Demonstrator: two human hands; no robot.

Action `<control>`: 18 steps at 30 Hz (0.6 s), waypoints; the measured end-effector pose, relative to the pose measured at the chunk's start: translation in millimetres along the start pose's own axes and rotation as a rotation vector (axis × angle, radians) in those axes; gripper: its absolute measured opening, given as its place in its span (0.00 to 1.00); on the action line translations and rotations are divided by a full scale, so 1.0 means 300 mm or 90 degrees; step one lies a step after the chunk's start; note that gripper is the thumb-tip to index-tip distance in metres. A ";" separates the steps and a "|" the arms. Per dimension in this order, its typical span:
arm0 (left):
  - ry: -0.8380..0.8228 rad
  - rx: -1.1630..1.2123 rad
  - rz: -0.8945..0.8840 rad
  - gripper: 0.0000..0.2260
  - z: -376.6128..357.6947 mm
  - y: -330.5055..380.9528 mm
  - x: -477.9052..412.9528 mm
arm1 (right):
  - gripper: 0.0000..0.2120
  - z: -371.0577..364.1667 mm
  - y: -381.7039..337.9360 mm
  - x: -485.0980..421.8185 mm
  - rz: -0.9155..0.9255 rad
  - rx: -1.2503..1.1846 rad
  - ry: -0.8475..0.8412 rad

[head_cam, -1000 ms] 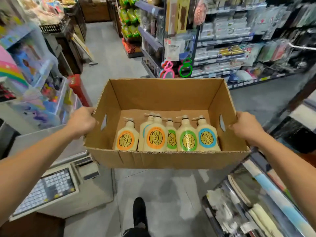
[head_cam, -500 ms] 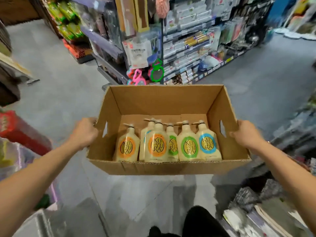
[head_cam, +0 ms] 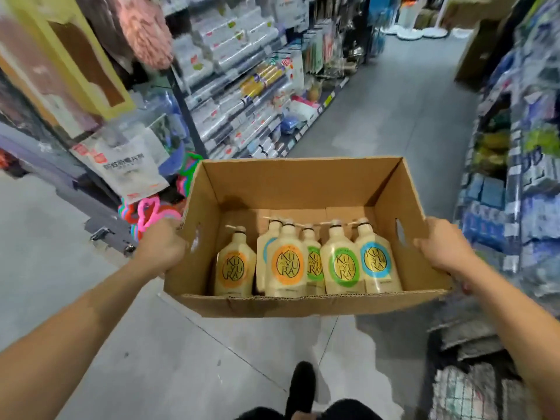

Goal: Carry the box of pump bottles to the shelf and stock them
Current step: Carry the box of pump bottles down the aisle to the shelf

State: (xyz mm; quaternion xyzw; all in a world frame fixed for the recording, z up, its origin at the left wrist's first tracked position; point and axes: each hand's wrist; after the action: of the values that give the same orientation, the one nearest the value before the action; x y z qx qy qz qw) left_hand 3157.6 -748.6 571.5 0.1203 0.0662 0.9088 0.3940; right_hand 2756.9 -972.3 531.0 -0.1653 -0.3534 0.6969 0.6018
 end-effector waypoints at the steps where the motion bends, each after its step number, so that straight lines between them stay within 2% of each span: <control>1: -0.003 0.003 -0.020 0.06 0.012 0.033 -0.088 | 0.03 0.014 -0.016 -0.064 -0.013 0.006 0.013; 12: 0.017 -0.034 -0.192 0.01 0.077 0.573 -1.133 | 0.03 0.207 -0.125 -0.720 -0.118 -0.029 0.155; 15: 0.007 0.001 -0.246 0.05 0.061 0.766 -1.403 | 0.03 0.248 -0.144 -0.928 -0.140 -0.047 0.184; 18: -0.011 -0.017 -0.293 0.01 0.076 0.971 -1.618 | 0.03 0.287 -0.181 -1.118 -0.182 -0.037 0.215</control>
State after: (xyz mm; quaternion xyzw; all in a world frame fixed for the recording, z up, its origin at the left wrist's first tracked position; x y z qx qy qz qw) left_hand 3280.5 -1301.8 575.2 0.1047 0.0766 0.7947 0.5930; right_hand 2813.8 -1316.7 563.2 -0.2453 -0.2871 0.5564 0.7401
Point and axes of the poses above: each hand's wrist, its own x-axis away from the middle knuckle, its own z-axis out of the back of the hand, y = z × x, and after that the axes turned 15 degrees about -x, right-handed
